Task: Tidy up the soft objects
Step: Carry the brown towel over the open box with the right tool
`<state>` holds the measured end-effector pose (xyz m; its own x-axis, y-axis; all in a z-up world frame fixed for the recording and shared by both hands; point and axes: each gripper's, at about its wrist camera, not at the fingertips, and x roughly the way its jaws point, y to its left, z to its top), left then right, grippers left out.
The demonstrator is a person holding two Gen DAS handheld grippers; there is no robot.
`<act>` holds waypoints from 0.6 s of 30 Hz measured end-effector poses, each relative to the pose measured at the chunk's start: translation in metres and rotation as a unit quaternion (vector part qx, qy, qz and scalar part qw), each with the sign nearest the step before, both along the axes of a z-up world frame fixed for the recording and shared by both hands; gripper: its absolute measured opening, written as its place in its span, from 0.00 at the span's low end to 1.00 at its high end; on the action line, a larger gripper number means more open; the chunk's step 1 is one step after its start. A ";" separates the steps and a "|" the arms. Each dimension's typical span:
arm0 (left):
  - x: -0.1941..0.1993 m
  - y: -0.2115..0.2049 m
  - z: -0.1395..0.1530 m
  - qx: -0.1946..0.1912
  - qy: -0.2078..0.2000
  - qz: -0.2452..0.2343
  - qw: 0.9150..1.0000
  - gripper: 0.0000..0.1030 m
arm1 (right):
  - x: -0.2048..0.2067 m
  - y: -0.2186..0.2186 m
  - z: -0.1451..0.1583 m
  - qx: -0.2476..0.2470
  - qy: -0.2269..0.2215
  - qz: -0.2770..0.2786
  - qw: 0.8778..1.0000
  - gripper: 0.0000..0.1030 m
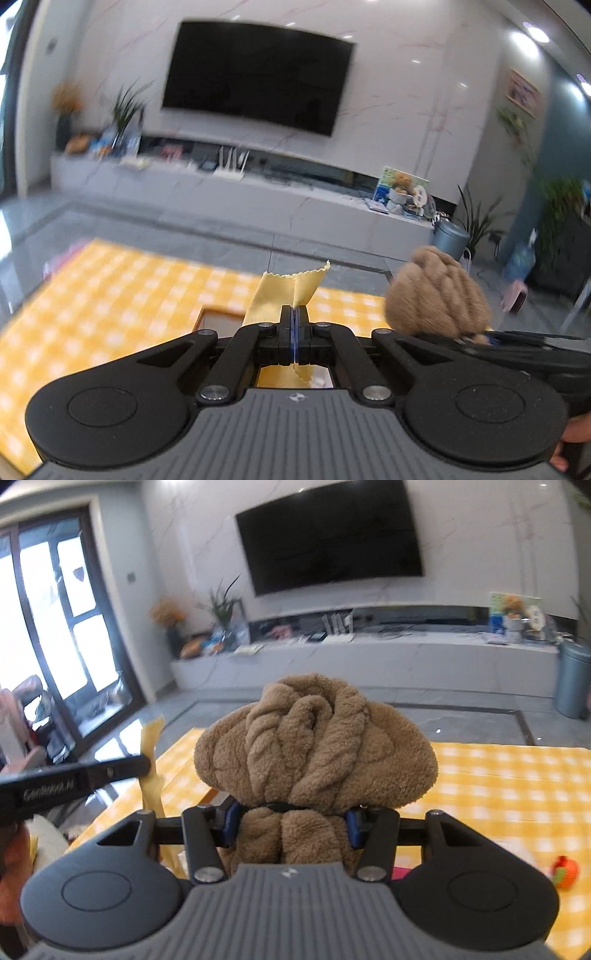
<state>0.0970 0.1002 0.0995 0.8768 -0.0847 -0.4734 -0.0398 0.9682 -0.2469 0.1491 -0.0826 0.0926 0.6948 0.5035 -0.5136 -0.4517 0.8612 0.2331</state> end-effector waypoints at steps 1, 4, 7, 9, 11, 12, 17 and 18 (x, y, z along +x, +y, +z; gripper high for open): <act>0.000 0.010 -0.005 -0.022 0.004 0.003 1.000 0.00 | 0.003 0.012 -0.003 -0.004 0.006 0.005 1.000 0.51; -0.004 0.025 -0.025 -0.068 0.013 0.010 0.998 0.00 | 0.010 0.040 -0.016 -0.022 0.022 0.016 0.999 0.51; -0.006 0.043 -0.039 -0.073 0.022 -0.003 0.997 0.00 | 0.016 0.062 -0.030 -0.054 0.032 0.019 0.998 0.51; 0.000 0.040 -0.049 -0.051 0.033 0.002 0.998 0.00 | 0.021 0.070 -0.041 -0.070 0.041 0.016 0.997 0.50; 0.004 0.037 -0.060 -0.032 0.049 0.026 0.998 0.00 | 0.023 0.076 -0.050 -0.082 0.051 0.014 0.995 0.50; 0.003 0.033 -0.067 -0.018 0.060 0.038 0.997 0.00 | 0.023 0.078 -0.054 -0.088 0.056 0.014 0.995 0.50; 0.015 0.028 -0.091 -0.018 0.105 0.017 0.994 0.00 | 0.034 0.091 -0.068 -0.127 0.061 0.017 0.990 0.50; 0.015 0.026 -0.094 -0.014 0.110 0.013 0.994 0.00 | 0.035 0.091 -0.071 -0.133 0.061 0.016 0.989 0.50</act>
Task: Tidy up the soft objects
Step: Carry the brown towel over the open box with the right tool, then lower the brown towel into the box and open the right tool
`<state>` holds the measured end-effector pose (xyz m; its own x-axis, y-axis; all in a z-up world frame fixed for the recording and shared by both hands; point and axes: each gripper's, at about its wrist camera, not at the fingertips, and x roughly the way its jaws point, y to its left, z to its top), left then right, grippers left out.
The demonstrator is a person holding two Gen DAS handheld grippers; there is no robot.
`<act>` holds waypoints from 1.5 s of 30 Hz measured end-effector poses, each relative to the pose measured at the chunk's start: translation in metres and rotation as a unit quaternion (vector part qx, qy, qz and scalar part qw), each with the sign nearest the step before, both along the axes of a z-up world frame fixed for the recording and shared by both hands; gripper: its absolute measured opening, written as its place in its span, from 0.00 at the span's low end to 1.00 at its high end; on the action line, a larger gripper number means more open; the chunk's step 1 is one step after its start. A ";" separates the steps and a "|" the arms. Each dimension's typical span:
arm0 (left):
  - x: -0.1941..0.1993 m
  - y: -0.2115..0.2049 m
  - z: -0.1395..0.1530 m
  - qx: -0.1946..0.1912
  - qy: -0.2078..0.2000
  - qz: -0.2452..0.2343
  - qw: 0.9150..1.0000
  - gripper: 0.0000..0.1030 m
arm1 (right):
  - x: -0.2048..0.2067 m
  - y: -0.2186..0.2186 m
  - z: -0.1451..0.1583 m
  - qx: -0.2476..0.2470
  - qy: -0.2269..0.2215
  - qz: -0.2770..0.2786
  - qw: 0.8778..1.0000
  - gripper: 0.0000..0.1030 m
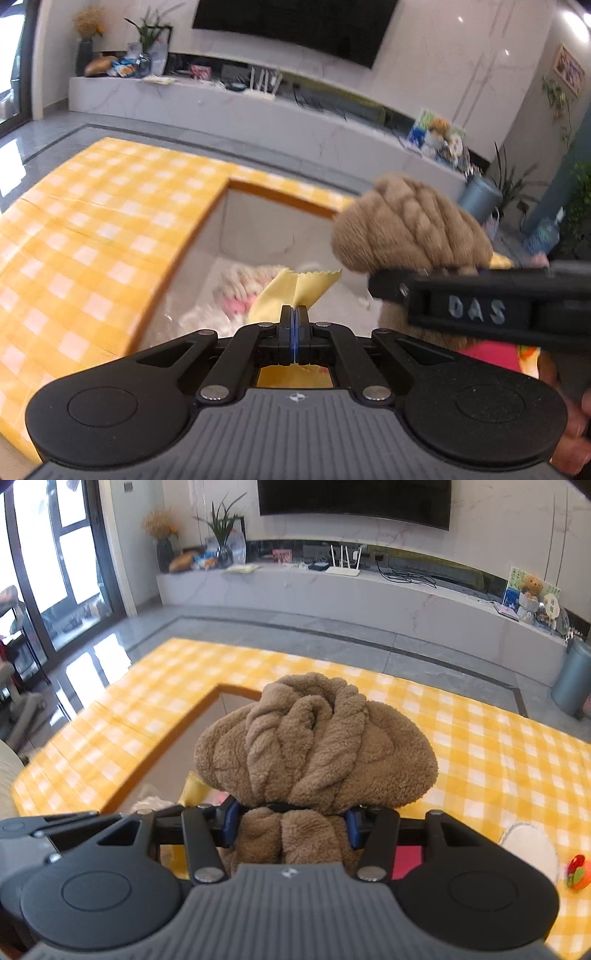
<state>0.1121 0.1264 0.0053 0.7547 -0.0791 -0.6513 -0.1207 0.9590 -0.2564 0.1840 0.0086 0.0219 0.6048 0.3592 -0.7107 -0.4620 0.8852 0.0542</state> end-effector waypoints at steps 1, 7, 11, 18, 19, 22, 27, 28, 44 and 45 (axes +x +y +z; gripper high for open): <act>0.001 -0.001 -0.004 0.001 0.006 -0.004 1.000 0.00 | 0.005 0.001 -0.002 -0.005 0.000 0.000 1.000 0.50; 0.011 0.004 -0.026 0.009 0.063 -0.031 0.997 0.00 | 0.012 0.005 -0.004 -0.014 -0.001 0.000 1.000 0.50; 0.016 0.011 -0.025 0.013 0.079 -0.028 0.996 0.00 | 0.015 0.011 -0.002 -0.025 -0.004 -0.001 1.000 0.50; 0.017 0.004 -0.023 0.040 0.055 -0.055 0.996 0.14 | 0.012 0.015 -0.004 -0.036 -0.008 -0.002 0.999 0.50; 0.013 0.004 -0.019 0.039 0.046 -0.067 0.996 0.28 | 0.012 0.015 -0.005 -0.037 -0.008 -0.003 0.999 0.50; 0.002 0.011 -0.003 0.011 0.011 -0.066 0.998 0.69 | 0.013 0.015 -0.010 -0.033 -0.001 -0.010 0.999 0.50; -0.018 0.032 0.017 -0.009 -0.030 -0.046 0.998 0.84 | 0.022 0.015 -0.018 -0.006 0.028 -0.025 0.999 0.50; -0.021 0.034 0.019 0.000 -0.039 -0.033 0.999 0.84 | 0.025 0.017 -0.019 -0.003 0.034 -0.025 0.999 0.50; -0.020 0.068 0.015 0.014 -0.012 0.064 0.998 0.84 | 0.075 0.092 -0.091 -0.165 0.064 -0.040 0.983 0.48; -0.020 0.068 0.014 0.015 -0.011 0.064 0.998 0.84 | 0.079 0.094 -0.098 -0.163 0.085 -0.041 0.982 0.48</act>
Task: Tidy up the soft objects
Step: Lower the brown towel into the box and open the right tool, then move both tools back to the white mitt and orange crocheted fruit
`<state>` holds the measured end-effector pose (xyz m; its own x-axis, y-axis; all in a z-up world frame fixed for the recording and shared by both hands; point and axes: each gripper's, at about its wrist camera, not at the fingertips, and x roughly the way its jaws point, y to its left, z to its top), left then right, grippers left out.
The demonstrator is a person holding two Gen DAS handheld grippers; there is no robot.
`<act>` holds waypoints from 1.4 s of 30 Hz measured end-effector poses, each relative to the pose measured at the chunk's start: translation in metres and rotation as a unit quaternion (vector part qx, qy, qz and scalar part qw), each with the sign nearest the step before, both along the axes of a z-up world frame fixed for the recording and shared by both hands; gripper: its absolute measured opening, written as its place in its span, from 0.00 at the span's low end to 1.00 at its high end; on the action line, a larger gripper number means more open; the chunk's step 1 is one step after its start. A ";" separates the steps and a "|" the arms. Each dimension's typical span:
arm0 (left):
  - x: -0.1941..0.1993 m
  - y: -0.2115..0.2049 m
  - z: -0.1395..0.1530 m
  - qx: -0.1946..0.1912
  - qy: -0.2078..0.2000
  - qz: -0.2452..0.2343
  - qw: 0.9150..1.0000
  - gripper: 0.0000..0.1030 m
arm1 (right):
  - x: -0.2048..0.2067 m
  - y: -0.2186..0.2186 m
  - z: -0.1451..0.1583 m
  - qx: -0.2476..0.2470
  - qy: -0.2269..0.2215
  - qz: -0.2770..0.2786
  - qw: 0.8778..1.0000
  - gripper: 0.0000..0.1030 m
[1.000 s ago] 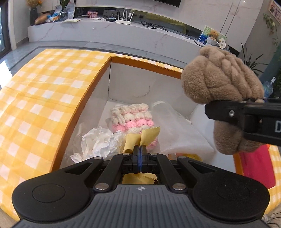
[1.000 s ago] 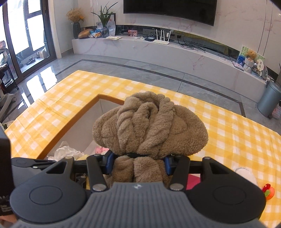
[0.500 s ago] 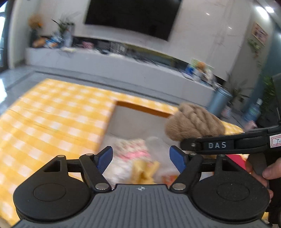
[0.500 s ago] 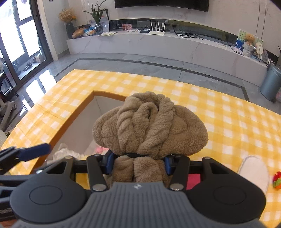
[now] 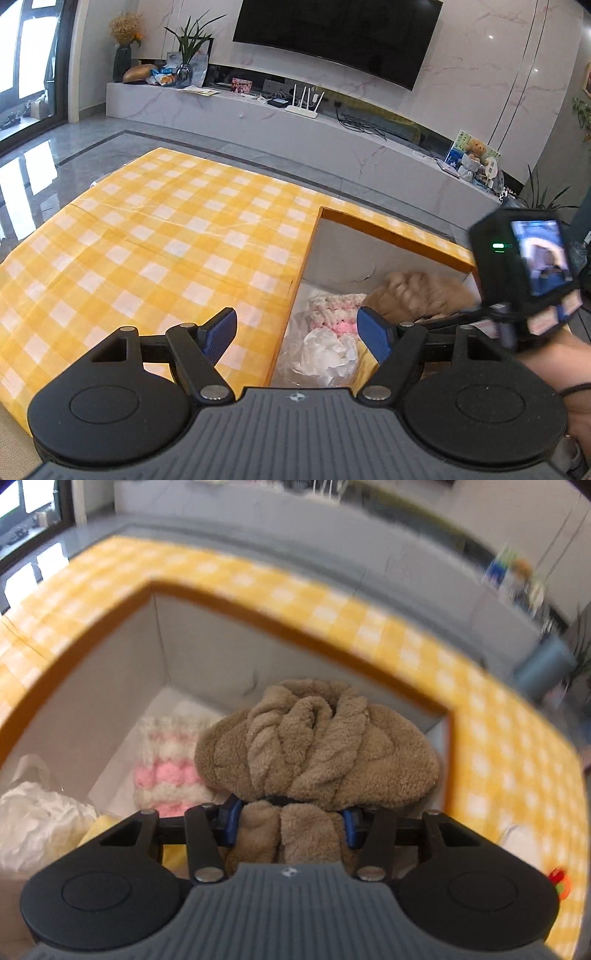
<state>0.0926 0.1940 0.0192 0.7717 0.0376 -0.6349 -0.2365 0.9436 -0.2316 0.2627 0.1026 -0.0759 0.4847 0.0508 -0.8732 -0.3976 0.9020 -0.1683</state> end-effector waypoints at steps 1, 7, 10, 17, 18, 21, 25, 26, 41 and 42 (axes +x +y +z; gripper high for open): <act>0.000 0.000 -0.002 0.001 0.002 -0.002 1.000 0.84 | 0.004 0.002 -0.007 0.001 0.017 -0.004 1.000 0.48; 0.002 -0.003 -0.005 0.008 0.007 -0.007 1.000 0.84 | 0.017 0.000 -0.031 0.005 0.041 -0.017 0.999 0.47; 0.003 -0.005 -0.007 0.012 0.010 -0.013 1.000 0.84 | 0.024 -0.008 -0.030 0.023 0.056 -0.030 0.998 0.50; 0.005 -0.002 -0.014 0.012 0.020 -0.007 1.000 0.84 | 0.001 -0.001 -0.005 -0.006 0.034 0.041 0.999 0.71; 0.005 -0.001 -0.013 0.014 0.019 -0.006 1.000 0.84 | -0.005 -0.003 0.000 -0.001 0.029 0.040 0.999 0.71; 0.002 -0.002 -0.012 0.020 0.015 -0.007 1.000 0.84 | -0.027 -0.012 0.022 0.042 -0.020 0.012 0.999 0.98; 0.000 -0.003 -0.011 0.024 0.012 -0.002 1.000 0.84 | -0.059 -0.018 0.043 0.056 -0.141 0.011 0.988 0.97; 0.000 -0.003 -0.011 0.026 0.011 0.000 1.000 0.84 | -0.063 -0.017 0.046 0.055 -0.159 0.015 0.986 0.97; -0.022 -0.034 0.025 0.016 -0.033 0.023 0.999 0.84 | -0.082 -0.080 0.086 0.139 -0.155 0.007 0.978 0.97; -0.023 -0.037 0.029 0.016 -0.036 0.020 0.999 0.84 | -0.083 -0.085 0.089 0.145 -0.154 0.003 0.977 0.97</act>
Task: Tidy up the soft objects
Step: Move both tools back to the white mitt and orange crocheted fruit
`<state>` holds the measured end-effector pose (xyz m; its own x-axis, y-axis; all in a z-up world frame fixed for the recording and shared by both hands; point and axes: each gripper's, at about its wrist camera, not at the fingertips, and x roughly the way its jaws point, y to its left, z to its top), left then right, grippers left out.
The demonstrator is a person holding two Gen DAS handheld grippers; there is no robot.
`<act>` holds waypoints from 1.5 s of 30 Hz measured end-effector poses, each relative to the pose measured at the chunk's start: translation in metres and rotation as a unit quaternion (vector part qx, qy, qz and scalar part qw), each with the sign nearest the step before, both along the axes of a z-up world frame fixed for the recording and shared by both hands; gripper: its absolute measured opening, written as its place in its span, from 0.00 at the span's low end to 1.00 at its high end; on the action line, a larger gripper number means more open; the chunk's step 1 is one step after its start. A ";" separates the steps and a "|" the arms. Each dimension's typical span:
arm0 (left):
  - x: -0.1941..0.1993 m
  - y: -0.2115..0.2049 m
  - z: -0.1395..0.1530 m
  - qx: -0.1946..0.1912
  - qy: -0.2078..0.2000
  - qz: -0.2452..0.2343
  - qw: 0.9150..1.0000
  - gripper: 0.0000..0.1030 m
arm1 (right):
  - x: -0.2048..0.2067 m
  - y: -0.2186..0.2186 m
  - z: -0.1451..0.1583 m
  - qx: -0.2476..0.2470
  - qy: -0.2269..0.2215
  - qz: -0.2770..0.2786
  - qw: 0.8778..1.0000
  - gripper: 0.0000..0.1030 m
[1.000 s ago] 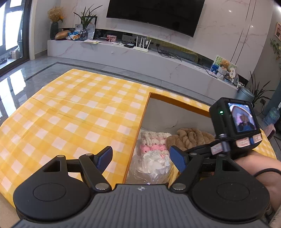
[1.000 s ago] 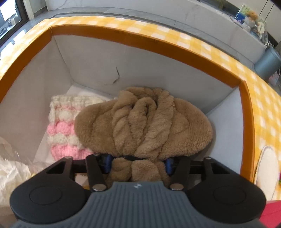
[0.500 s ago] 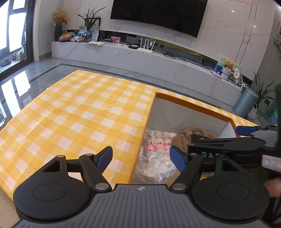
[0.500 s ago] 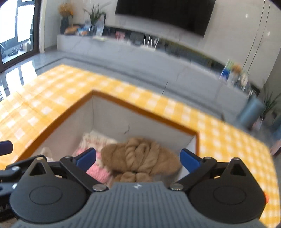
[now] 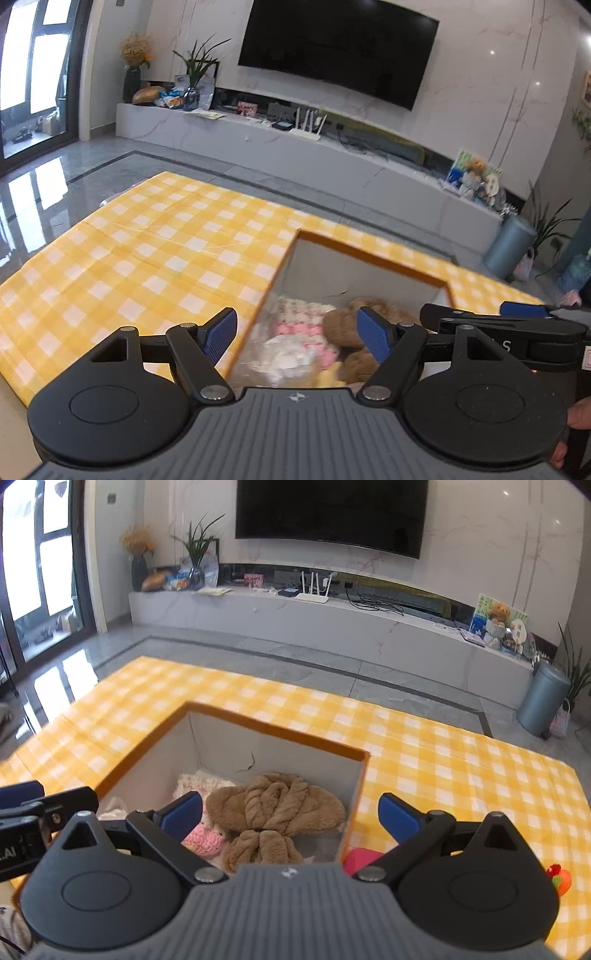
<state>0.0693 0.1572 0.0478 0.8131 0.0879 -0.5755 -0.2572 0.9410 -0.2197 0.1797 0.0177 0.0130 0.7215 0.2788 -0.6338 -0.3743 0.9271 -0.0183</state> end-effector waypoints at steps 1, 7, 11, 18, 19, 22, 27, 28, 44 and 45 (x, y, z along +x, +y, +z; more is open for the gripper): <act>-0.001 -0.003 0.003 0.002 -0.003 -0.003 1.000 0.84 | 0.000 -0.006 0.002 0.007 -0.001 -0.003 1.000 0.97; -0.003 -0.025 0.013 0.020 -0.002 -0.032 0.999 0.83 | -0.012 -0.038 0.020 0.026 -0.017 -0.014 0.999 0.97; -0.003 -0.046 0.021 0.039 -0.004 -0.042 0.998 0.82 | -0.018 -0.067 0.033 0.051 -0.025 -0.028 0.998 0.97; -0.001 -0.098 0.041 0.080 -0.016 -0.086 0.993 0.82 | -0.032 -0.128 0.056 0.075 -0.048 -0.054 0.995 0.97; -0.002 -0.107 0.043 0.084 -0.016 -0.101 0.991 0.82 | -0.033 -0.138 0.058 0.079 -0.047 -0.053 0.994 0.97; -0.005 -0.138 0.046 0.096 -0.017 -0.142 0.985 0.82 | -0.039 -0.167 0.063 0.089 -0.061 -0.060 0.992 0.97; 0.004 -0.188 0.043 0.111 -0.012 -0.181 0.977 0.82 | -0.037 -0.214 0.061 0.083 -0.065 -0.072 0.992 0.97; 0.008 -0.198 0.041 0.114 -0.010 -0.188 0.976 0.82 | -0.036 -0.225 0.060 0.087 -0.065 -0.082 0.991 0.97; 0.099 -0.333 -0.032 0.138 0.126 -0.337 0.923 0.82 | 0.024 -0.346 -0.015 0.101 0.014 -0.258 0.961 0.97; 0.106 -0.338 -0.038 0.134 0.143 -0.350 0.916 0.82 | 0.030 -0.349 -0.020 0.094 0.022 -0.263 0.960 0.97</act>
<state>0.1755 -0.1803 0.0093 0.5441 -0.2285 -0.8073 0.4191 0.9076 0.0256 0.2093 -0.3309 -0.0074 0.7680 -0.0050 -0.6404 0.1500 0.9735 0.1724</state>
